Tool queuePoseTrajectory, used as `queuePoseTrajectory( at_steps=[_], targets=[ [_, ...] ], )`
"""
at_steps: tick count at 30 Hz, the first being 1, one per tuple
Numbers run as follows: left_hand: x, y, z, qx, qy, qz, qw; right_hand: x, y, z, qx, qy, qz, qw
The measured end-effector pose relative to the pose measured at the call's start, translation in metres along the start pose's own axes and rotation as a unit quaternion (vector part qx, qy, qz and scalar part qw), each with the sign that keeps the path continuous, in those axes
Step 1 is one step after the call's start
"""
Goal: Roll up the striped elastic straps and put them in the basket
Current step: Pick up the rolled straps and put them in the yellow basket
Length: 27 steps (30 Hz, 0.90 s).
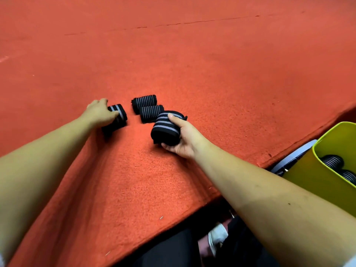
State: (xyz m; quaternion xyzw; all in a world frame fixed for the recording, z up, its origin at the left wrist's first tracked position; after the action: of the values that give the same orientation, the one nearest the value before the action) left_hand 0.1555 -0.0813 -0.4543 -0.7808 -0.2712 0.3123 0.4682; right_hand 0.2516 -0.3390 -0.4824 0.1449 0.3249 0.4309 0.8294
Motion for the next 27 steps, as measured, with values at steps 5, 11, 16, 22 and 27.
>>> queuePoseTrajectory(
  at_steps=[5, 11, 16, 22, 27],
  targets=[
    [0.011, 0.005, 0.012, 0.026, -0.041, 0.066, 0.997, -0.002, -0.008, 0.001, 0.002, 0.007, 0.016, 1.000],
    [-0.024, 0.001, -0.012, -0.020, 0.008, 0.059, 0.998, -0.008, -0.007, 0.002, -0.004, 0.008, 0.019, 1.000],
    [-0.054, 0.006, -0.034, -0.383, 0.037, 0.118, 0.915, -0.025, -0.004, 0.013, 0.000, -0.006, 0.029, 1.000],
    [-0.110, 0.001, -0.102, -0.535, 0.096, 0.205, 0.814, -0.077, -0.013, 0.050, 0.013, -0.049, 0.027, 0.998],
    [-0.138, 0.016, -0.181, -0.537, 0.147, 0.261, 0.789, -0.146, -0.041, 0.095, -0.009, -0.107, 0.017, 0.994]
  ],
)
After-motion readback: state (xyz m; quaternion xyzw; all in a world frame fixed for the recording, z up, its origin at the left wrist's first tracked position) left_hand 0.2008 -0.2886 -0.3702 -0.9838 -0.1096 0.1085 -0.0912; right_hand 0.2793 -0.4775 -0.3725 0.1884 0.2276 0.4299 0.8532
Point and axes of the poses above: each hand's wrist, its own x-axis towards the middle knuckle, its own y-axis out of the palm, z = x × y, the point moved 3 cm from there along x, towards the middle knuckle, and after that the axes turned 10 degrees about z, right-handed, at the moved point
